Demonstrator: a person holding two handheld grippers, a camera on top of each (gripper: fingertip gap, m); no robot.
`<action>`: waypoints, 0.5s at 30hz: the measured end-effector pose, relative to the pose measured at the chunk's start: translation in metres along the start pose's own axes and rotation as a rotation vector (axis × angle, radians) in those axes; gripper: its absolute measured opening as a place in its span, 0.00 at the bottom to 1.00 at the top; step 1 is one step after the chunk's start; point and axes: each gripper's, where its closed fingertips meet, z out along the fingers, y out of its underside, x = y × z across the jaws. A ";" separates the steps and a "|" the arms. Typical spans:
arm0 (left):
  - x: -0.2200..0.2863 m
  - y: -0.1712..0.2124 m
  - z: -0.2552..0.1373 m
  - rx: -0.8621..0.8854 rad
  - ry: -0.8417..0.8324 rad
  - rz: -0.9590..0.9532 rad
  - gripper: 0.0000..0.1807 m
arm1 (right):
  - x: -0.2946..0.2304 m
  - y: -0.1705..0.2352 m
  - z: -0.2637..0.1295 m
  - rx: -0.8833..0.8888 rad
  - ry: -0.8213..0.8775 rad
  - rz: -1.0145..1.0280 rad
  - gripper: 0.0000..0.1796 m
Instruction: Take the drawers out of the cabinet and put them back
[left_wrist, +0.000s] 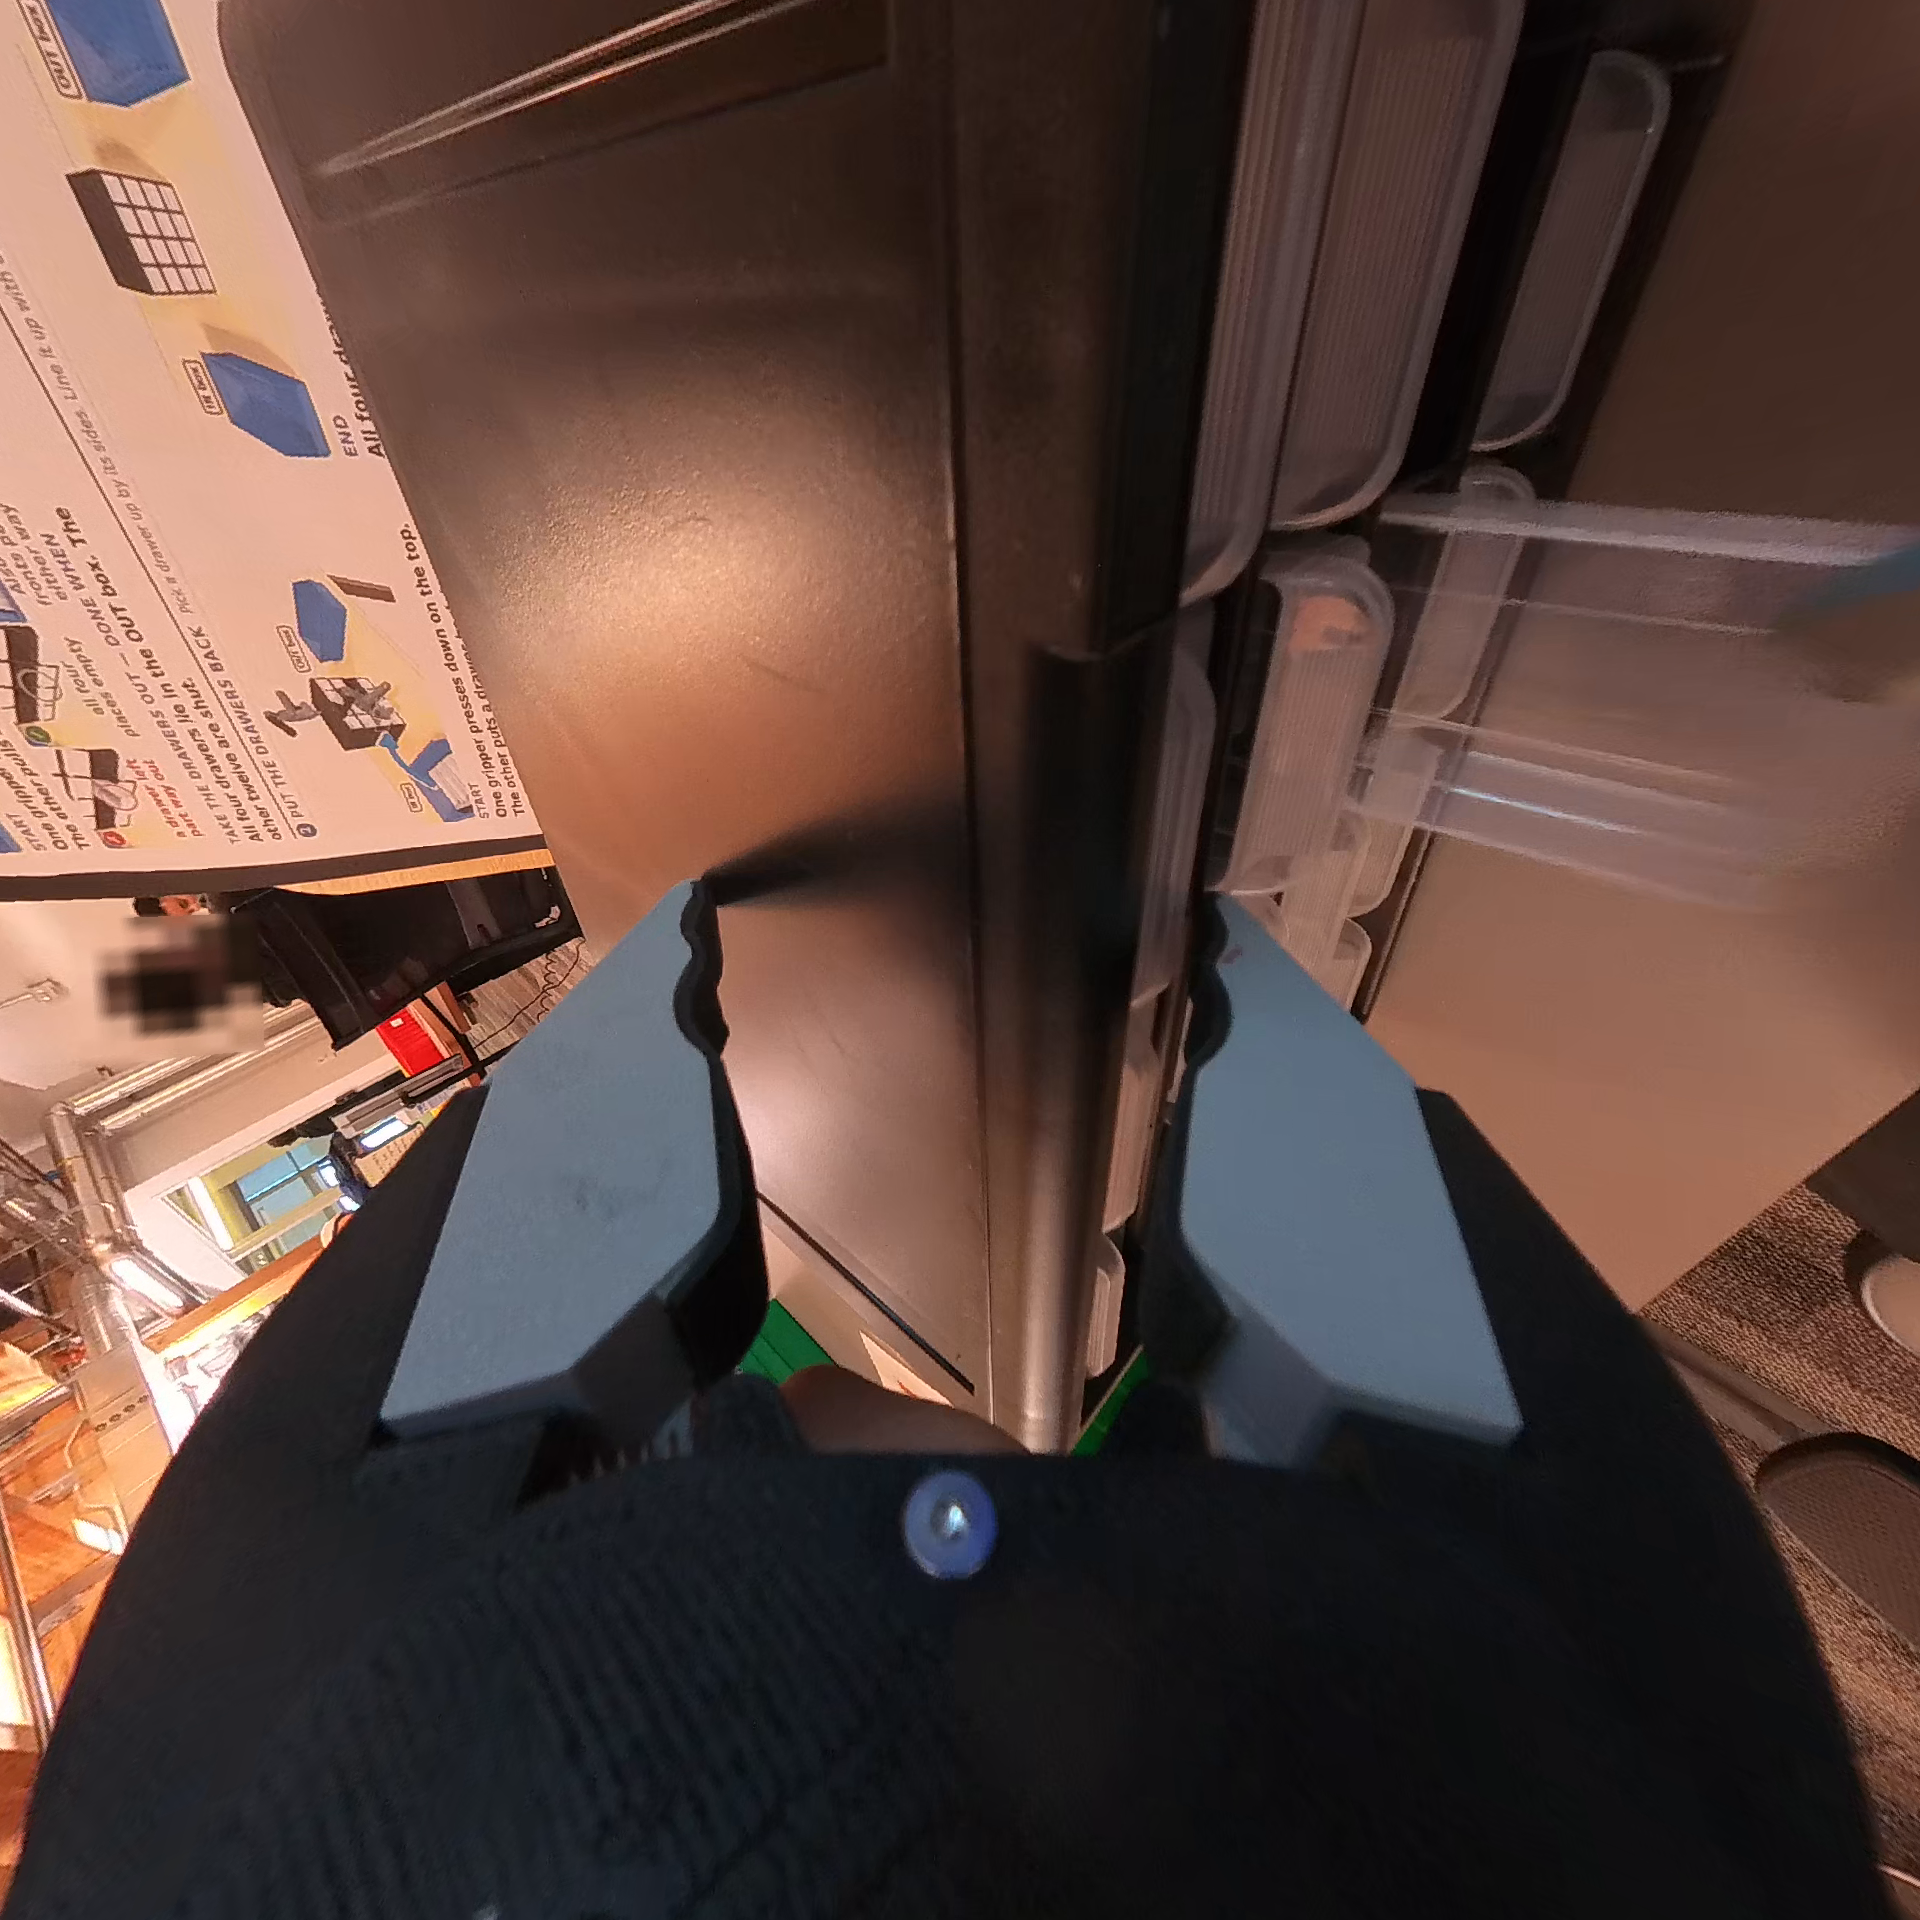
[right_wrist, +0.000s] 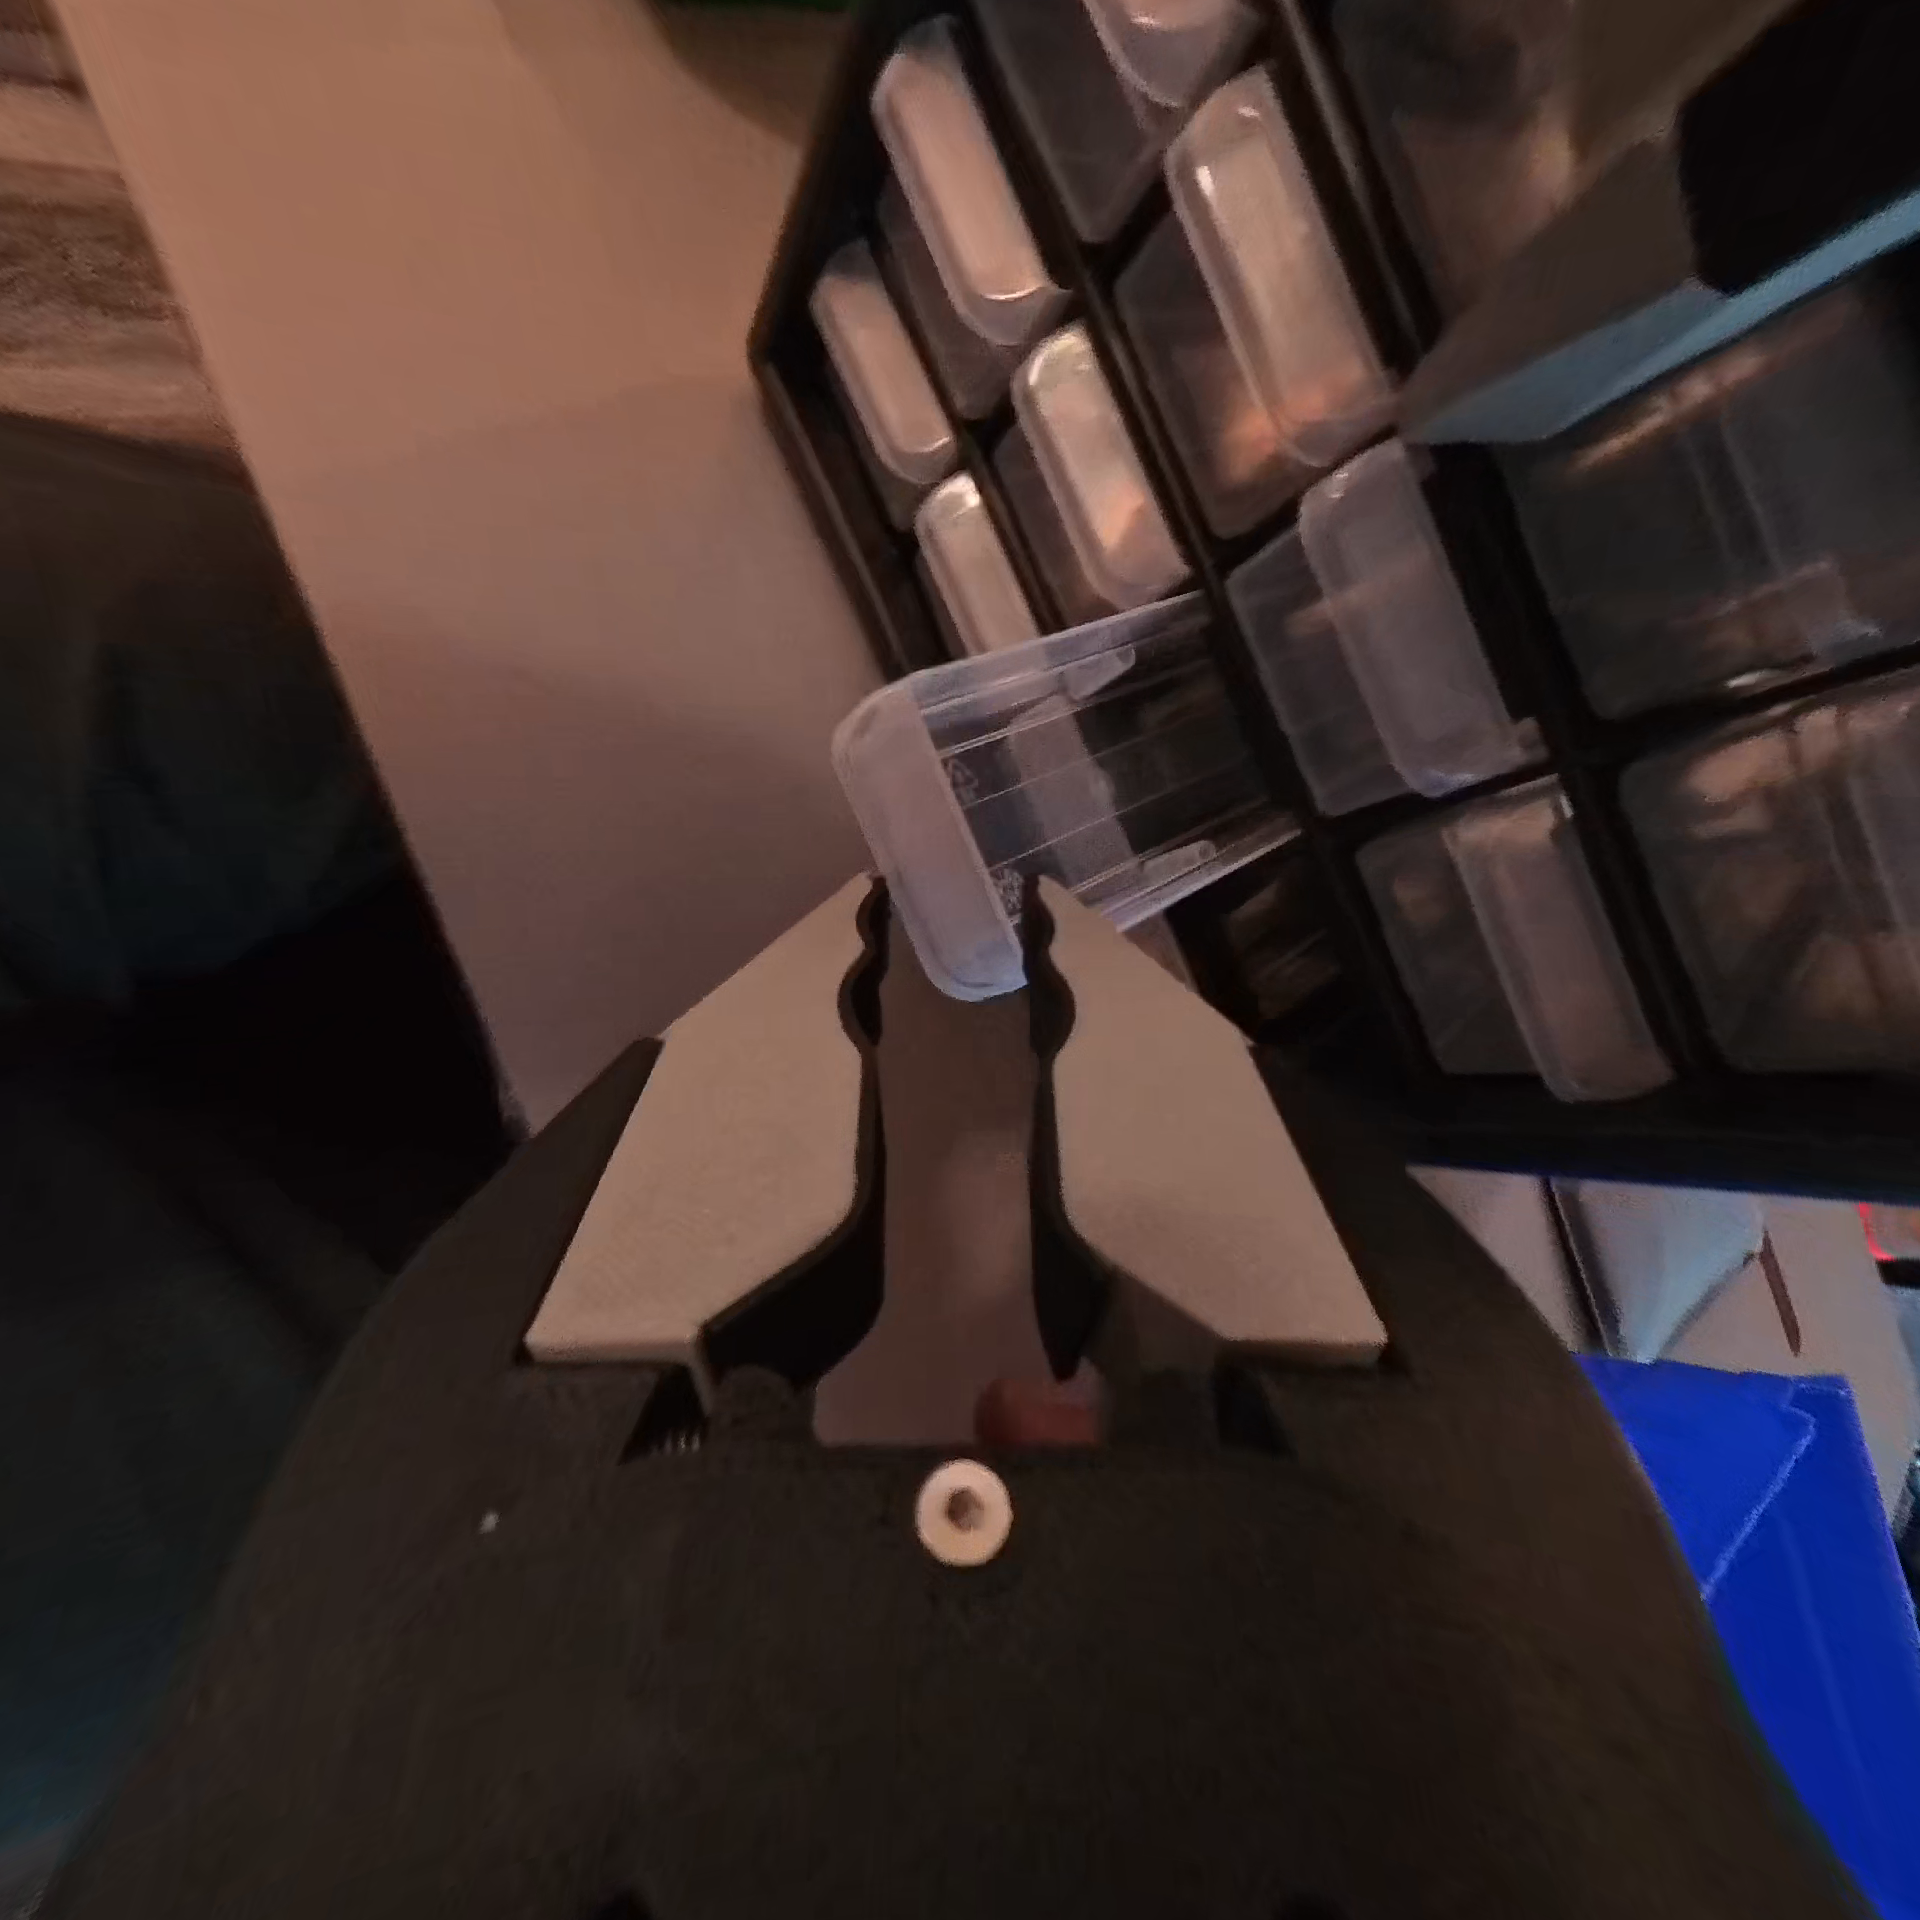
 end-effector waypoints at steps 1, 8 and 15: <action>0.000 0.000 0.000 0.000 0.000 0.000 0.49 | -0.003 0.003 -0.004 -0.009 -0.016 -0.005 0.13; 0.000 0.000 0.000 0.009 0.000 -0.002 0.49 | -0.017 -0.006 -0.039 0.101 -0.122 0.020 0.13; 0.000 0.000 0.000 -0.012 -0.002 -0.004 0.49 | -0.010 -0.007 -0.030 0.120 -0.102 0.053 0.16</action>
